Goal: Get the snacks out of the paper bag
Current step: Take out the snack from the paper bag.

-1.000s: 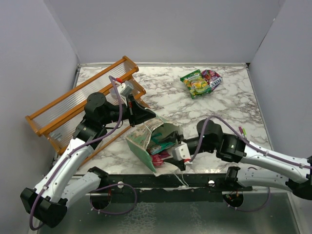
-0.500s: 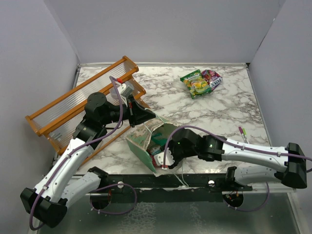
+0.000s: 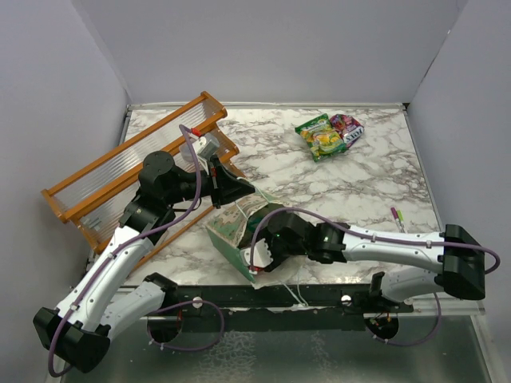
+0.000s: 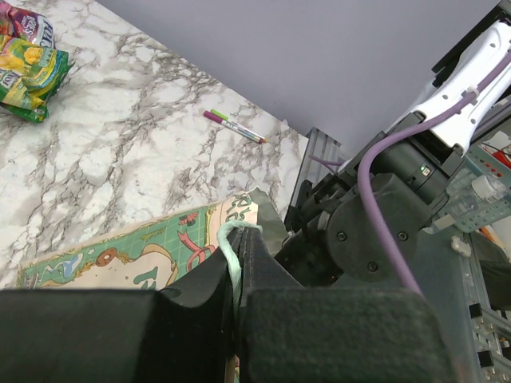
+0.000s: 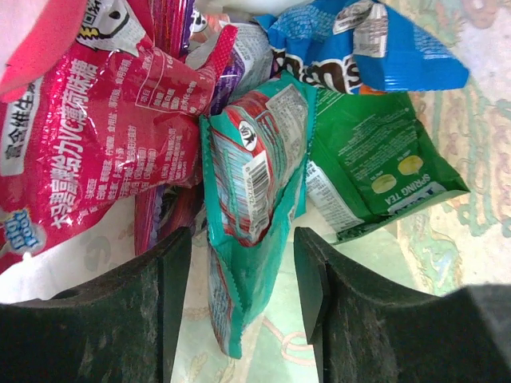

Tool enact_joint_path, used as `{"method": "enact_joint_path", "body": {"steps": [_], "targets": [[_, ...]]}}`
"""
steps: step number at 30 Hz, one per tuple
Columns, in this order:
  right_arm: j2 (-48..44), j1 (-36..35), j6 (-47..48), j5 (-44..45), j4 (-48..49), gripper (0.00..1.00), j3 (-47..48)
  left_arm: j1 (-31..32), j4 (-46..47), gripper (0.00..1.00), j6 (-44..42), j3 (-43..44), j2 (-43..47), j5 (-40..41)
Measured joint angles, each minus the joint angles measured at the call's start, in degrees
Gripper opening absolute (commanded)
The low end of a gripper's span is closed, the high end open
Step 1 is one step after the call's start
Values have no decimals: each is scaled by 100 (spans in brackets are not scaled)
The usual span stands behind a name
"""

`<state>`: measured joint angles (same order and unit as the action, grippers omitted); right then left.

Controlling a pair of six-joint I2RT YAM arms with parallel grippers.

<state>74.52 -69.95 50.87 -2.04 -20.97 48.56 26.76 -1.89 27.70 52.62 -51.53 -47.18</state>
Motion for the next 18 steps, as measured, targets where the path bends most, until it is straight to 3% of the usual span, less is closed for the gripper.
{"method": "enact_joint_path", "body": {"steps": [6,18], "targets": [[280,-2,0,186,236,52,-90,0,2,0,0,0,0,0],[531,-2,22,509,754,6,-166,0,-9,0,-2,0,24,4]]}}
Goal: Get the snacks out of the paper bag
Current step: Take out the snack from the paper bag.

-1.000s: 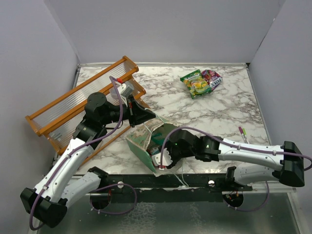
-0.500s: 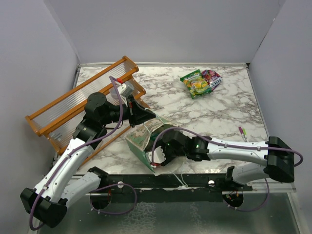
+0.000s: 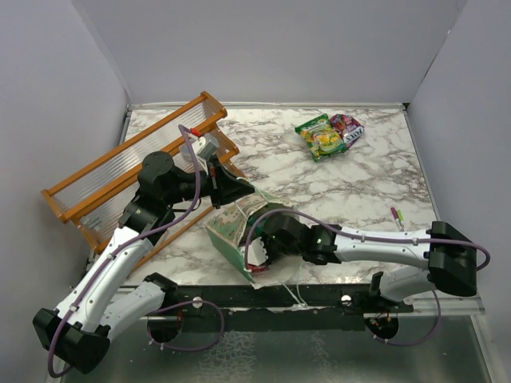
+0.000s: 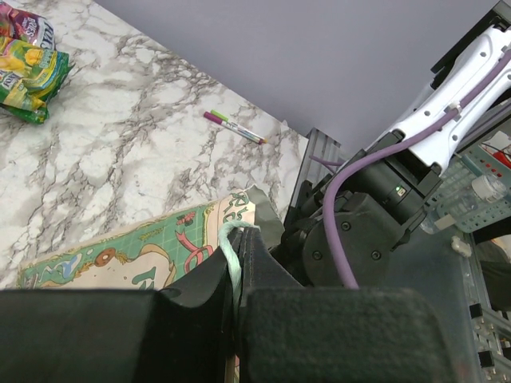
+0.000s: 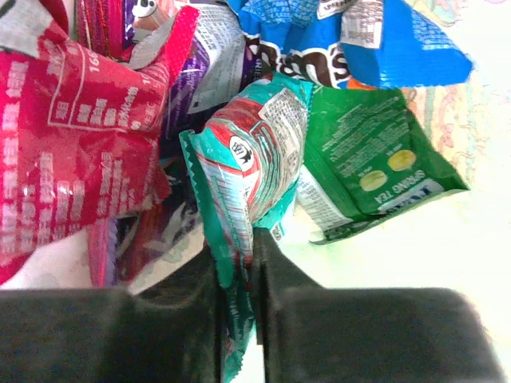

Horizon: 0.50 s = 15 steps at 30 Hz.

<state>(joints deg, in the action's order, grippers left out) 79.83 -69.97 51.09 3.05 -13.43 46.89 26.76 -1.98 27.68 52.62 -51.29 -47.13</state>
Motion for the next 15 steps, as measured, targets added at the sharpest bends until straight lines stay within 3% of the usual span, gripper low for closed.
{"method": "enact_joint_path", "body": {"steps": [2,15], "targets": [[-129,2,-7,7,17,1,-52,0,0,0,0,0,4,0],[-1528,-7,-181,-511,-262,1,-111,0,-92,0,-39,0,2,216]]}}
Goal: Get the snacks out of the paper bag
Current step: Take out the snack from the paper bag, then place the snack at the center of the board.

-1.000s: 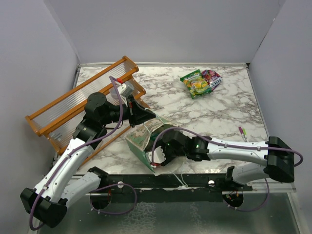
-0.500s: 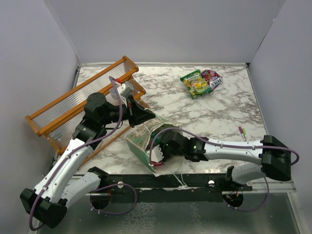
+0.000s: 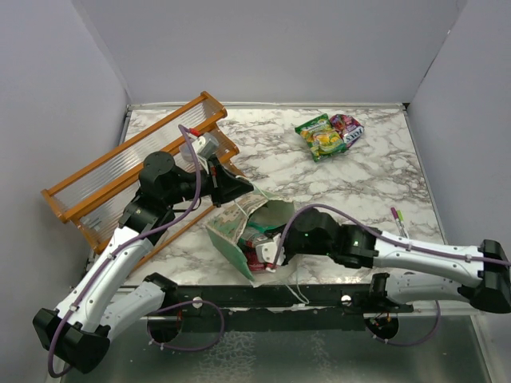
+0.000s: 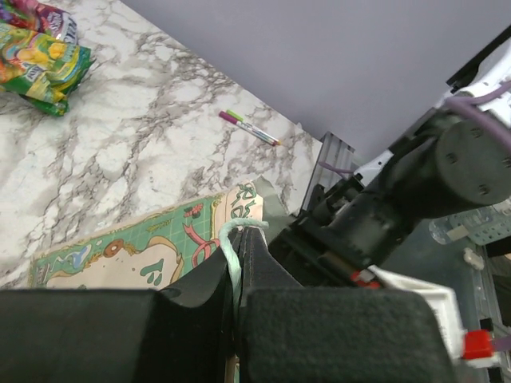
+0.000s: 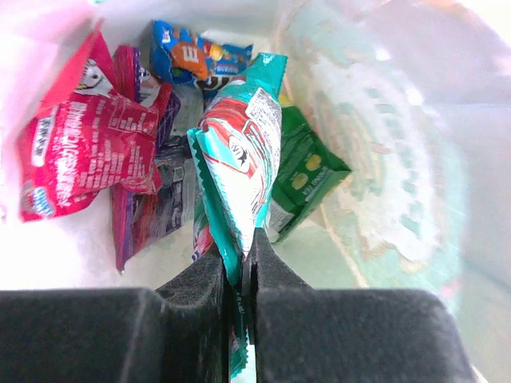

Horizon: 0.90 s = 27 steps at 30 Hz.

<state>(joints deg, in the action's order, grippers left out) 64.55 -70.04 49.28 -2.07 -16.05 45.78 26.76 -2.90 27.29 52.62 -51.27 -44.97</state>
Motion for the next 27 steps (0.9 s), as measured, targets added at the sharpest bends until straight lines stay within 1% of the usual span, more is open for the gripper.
{"method": "enact_joint_path", "body": {"steps": [2,9,14,19,21,23,27], "targets": [[-334,-2,-28,-118,-103,1,0,0,-46,0,-22,0,0,74],[-1696,-2,-114,-710,-511,1,177,0,-328,0,-83,37,9,868],[-2776,-2,-258,-1001,-409,1,328,0,-439,0,-116,118,11,1255],[-3375,-2,-424,-933,-166,1,564,0,-562,0,-129,136,39,1550],[-3469,-2,-518,-717,66,1,570,0,-577,0,-131,136,59,1622],[-3482,-13,-656,-291,391,1,542,0,-577,0,-131,136,74,1663],[-3141,-13,-894,1204,1475,1,323,0,-579,0,-129,136,85,1718]]}}
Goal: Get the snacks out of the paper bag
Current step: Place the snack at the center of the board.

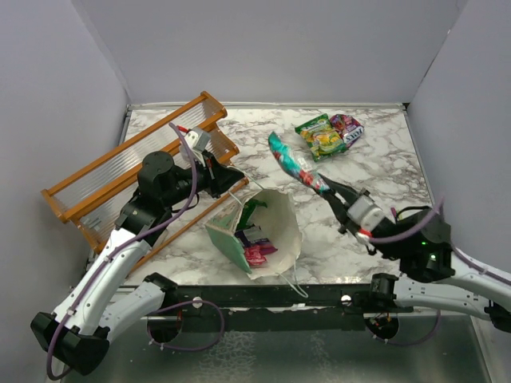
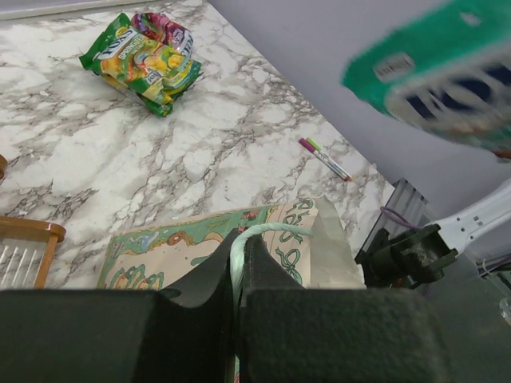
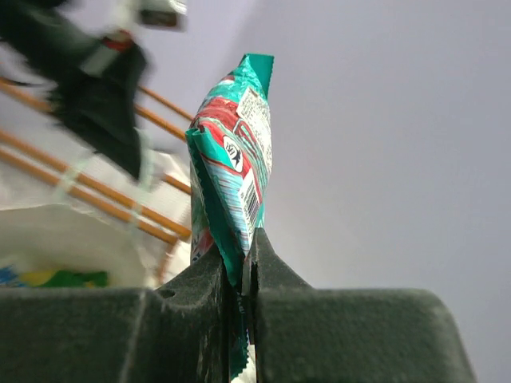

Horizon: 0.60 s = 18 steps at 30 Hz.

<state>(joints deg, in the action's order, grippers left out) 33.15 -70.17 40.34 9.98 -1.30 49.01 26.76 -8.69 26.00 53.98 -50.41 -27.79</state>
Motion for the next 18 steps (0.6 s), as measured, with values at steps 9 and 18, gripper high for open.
{"method": "enact_joint_path", "body": {"steps": [9,18], "targets": [[2124,525,0,2726,2435,1,-566,0,0,0,2,0,35,2],[3298,3589,-3112,1292,2328,1,-374,0,-4,0,9,0,81,0]]}}
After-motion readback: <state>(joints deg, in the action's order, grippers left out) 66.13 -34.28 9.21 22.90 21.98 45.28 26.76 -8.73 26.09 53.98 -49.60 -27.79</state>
